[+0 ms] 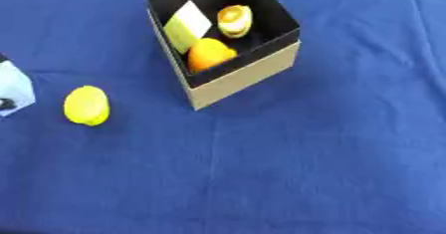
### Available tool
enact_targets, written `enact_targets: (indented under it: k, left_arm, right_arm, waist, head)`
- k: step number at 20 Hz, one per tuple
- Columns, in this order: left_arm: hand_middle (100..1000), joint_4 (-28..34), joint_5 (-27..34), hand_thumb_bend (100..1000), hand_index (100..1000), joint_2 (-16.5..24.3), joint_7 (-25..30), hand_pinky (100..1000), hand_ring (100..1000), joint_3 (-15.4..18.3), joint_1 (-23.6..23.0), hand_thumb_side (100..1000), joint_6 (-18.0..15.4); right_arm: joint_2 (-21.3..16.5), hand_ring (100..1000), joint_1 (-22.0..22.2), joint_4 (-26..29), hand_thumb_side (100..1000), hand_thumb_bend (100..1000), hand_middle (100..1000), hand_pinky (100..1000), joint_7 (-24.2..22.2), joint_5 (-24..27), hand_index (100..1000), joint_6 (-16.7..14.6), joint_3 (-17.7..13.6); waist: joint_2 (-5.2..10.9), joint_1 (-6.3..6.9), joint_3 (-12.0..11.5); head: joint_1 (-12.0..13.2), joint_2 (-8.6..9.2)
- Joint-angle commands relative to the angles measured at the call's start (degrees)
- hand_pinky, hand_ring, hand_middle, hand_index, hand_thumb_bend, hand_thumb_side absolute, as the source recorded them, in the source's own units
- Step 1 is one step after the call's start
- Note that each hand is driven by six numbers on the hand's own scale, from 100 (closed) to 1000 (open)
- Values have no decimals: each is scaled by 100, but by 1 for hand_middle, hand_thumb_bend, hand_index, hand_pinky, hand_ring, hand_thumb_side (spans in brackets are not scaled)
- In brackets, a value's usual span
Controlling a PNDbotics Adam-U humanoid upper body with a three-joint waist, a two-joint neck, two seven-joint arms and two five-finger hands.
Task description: Pick up objects on the table and place them in the box.
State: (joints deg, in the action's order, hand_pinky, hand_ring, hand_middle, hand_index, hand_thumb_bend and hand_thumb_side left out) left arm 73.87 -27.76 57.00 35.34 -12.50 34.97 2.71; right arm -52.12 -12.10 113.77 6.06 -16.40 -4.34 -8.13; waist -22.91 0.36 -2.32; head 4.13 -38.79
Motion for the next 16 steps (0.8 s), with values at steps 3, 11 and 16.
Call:
enact_targets:
  k: [3,11,16]
  left_arm:
    - [687,313,73,268,808,206,-29,802,737,45,144,338,-12]
    - [678,1140,450,181,798,262,102,797,730,100,565,305,47]
    - [673,1497,612,170,796,-20,301,795,727,-72,1162,318,107]
  right_arm:
    - [-100,755,-33,82,227,305,701,795,50,47,761,13,-117]
    - [-42,754,53,82,208,291,701,793,57,102,761,-66,-120]
    - [112,747,100,82,281,170,697,785,63,289,758,-123,-38]
  waist:
    - [146,19,1]
    - [216,96,27]
    - [250,170,89]
  head:
    - [-15,-6]
    - [-76,-43]
    - [-103,-45]
